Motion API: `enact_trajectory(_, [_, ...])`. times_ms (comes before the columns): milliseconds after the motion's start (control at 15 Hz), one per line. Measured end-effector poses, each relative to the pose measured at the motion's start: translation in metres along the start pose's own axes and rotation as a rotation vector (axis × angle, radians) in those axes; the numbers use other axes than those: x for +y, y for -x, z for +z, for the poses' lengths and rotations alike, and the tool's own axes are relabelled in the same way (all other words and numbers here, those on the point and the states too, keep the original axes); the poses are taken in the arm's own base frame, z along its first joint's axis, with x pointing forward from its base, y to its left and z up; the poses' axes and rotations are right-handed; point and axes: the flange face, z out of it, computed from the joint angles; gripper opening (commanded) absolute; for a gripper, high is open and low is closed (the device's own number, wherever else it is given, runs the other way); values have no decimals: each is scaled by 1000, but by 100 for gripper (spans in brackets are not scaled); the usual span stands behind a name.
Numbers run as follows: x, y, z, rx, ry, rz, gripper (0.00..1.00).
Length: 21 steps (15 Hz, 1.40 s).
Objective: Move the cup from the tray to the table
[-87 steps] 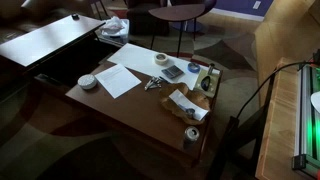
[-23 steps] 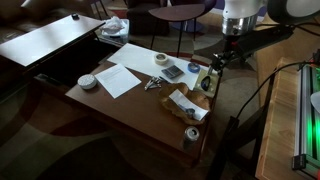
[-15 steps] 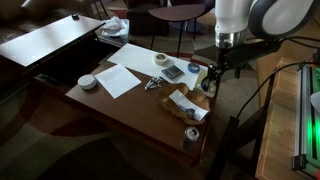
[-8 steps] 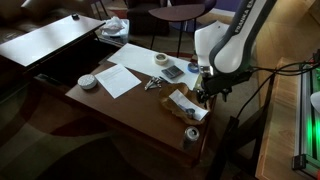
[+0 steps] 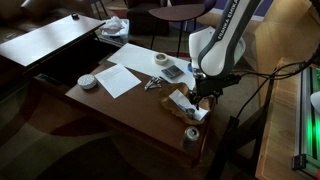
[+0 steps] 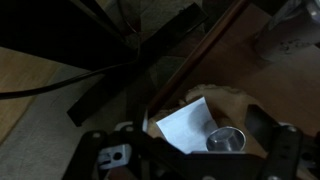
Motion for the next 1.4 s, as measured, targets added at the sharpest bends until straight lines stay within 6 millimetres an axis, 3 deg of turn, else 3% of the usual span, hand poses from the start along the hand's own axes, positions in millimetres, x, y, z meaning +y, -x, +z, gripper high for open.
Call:
enact_trajectory(267, [-8,-23,12,36,-84,-76,100])
enact_trajectory(733, [-11,-64,51,68,-82,-152,98])
enact_trajectory(867, [-14,-71,61,81,-87,-158,85])
enact_trajectory(933, [-15,-74,66,83,-87,-158,72])
enact_trajectory(1067, [-17,-80,73,86,-85,-156,57])
enact_trajectory(1400, [-14,-91,79,97,-78,-152,19])
